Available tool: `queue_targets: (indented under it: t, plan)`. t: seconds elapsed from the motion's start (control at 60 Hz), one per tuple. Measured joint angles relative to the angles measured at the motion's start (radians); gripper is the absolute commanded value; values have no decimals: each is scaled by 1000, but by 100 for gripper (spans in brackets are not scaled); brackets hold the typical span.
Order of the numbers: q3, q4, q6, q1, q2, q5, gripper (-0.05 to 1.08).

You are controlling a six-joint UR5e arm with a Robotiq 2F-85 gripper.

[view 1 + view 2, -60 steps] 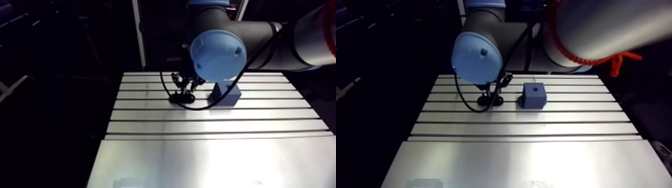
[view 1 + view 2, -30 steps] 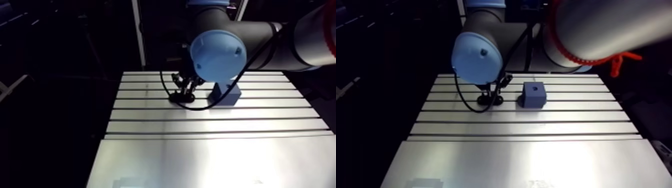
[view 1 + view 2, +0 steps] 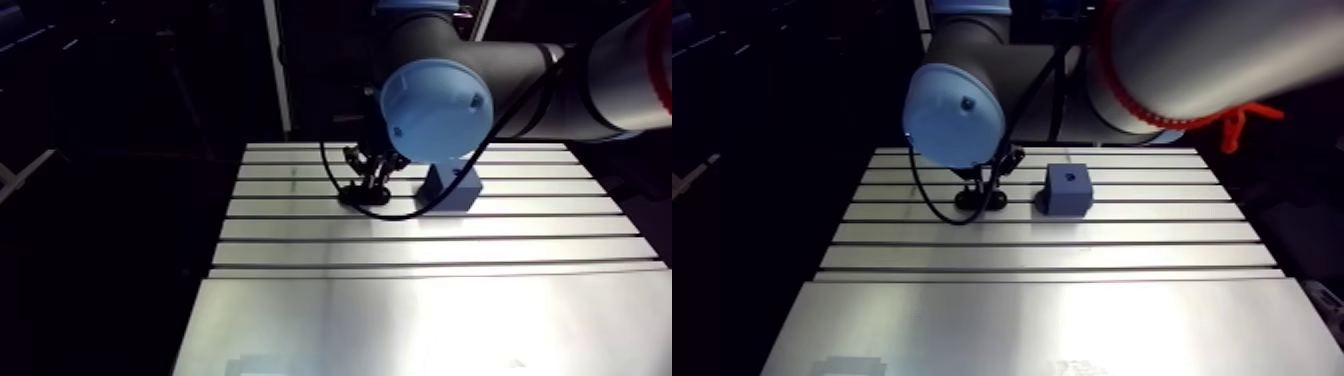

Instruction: Pick up the M10 bolt and insert it into the hex recess until seated.

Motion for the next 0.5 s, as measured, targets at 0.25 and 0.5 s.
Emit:
queue_targets:
  t: [0.25,0.5]
  plan:
    - [0,0,-2,0,0,0,74]
    - [-1,0,-2,-2,-3,1,77]
